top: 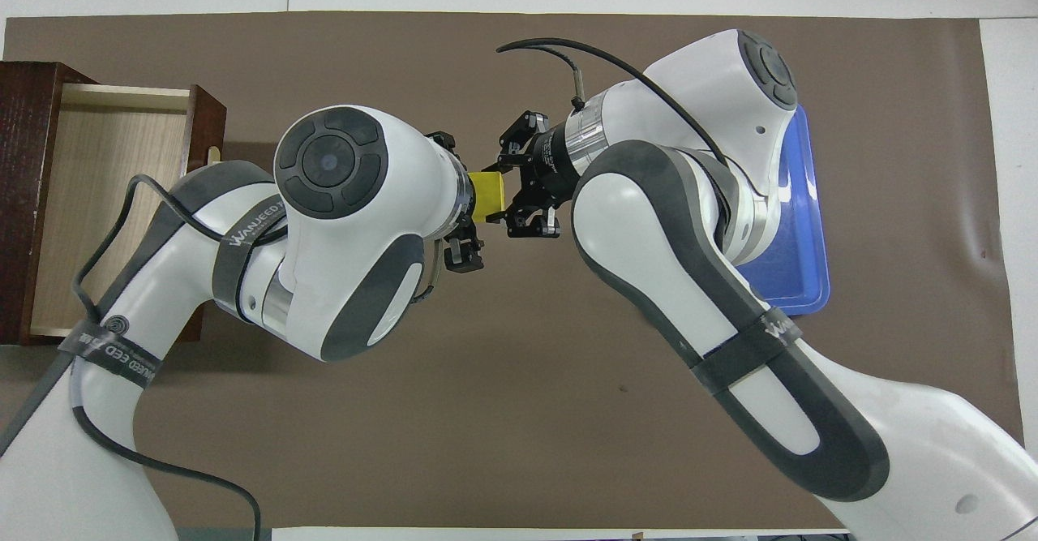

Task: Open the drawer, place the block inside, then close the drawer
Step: 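Grasp the block with the left gripper and open the right gripper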

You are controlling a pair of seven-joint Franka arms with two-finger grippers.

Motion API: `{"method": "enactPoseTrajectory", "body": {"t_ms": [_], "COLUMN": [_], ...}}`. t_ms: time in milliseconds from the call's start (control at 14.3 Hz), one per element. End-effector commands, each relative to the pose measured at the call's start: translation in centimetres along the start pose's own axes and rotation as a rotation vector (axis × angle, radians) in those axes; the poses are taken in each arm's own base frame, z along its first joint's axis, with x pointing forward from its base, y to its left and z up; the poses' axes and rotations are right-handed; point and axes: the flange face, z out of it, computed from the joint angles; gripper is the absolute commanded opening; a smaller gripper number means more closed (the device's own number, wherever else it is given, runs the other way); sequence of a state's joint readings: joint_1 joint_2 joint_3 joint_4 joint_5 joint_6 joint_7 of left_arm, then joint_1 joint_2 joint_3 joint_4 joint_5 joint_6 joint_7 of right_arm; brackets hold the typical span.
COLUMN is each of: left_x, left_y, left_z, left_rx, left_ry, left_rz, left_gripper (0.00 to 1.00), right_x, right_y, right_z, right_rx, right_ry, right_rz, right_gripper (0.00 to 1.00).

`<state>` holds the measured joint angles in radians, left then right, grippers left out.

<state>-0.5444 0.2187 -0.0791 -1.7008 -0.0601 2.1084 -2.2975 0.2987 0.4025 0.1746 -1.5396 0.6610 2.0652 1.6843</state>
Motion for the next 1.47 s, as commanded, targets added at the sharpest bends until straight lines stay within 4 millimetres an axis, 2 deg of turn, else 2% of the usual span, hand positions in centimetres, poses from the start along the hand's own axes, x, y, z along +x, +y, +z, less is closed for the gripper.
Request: {"method": "enactPoseTrajectory", "body": {"t_ms": [0, 70, 280, 350, 421, 771, 841, 911, 1051, 1192, 1332, 1402], "left_x": [0.4, 0.3, 0.3, 0.4, 0.4, 0.8, 0.8, 0.8, 1.2, 3.2, 7.0, 9.5], "left_y": [-0.3, -0.4, -0.5, -0.5, -0.4, 0.3, 0.4, 0.4, 0.7, 2.0, 3.2, 3.7], "left_z": [0.3, 0.3, 0.4, 0.4, 0.4, -0.1, -0.1, -0.1, -0.4, -1.5, -4.6, -7.0], "left_rx": [-0.01, -0.009, -0.006, -0.006, -0.008, -0.009, -0.009, -0.011, -0.011, 0.002, 0.025, 0.026], "left_ry": [-0.012, -0.012, -0.009, -0.009, -0.01, -0.009, -0.009, -0.01, -0.006, 0.016, 0.048, 0.055], "left_rz": [-0.01, -0.009, -0.009, -0.01, -0.01, -0.017, -0.018, -0.02, -0.022, -0.043, -0.033, -0.026], "left_gripper": [1.0, 1.0, 0.26, 0.05, 0.0, 0.0, 0.0, 0.0, 0.0, 0.0, 0.0, 0.0], "right_x": [-0.5, -0.5, -0.3, -0.3, -0.3, -0.3, -0.4, -0.5, 0.0, 0.0, 0.6, 1.5], "right_y": [0.0, 0.0, -0.1, -0.1, -0.1, -0.2, -0.2, -0.1, -0.4, -0.4, -0.7, -1.1], "right_z": [-0.2, -0.2, -0.4, -0.4, -0.4, -0.7, -0.7, -0.7, -1.0, -1.2, -2.3, -3.4], "right_rx": [0.01, 0.01, 0.012, 0.011, 0.011, 0.016, 0.018, 0.019, 0.022, 0.02, 0.03, 0.045], "right_ry": [-0.024, -0.024, -0.023, -0.023, -0.023, -0.025, -0.021, -0.013, -0.012, -0.014, -0.012, -0.011], "right_rz": [0.021, 0.021, 0.021, 0.021, 0.021, 0.024, 0.023, 0.015, 0.02, 0.021, 0.024, 0.028], "right_gripper": [0.0, 0.0, 0.0, 0.0, 0.0, 0.0, 0.79, 1.0, 1.0, 1.0, 1.0, 1.0]}}
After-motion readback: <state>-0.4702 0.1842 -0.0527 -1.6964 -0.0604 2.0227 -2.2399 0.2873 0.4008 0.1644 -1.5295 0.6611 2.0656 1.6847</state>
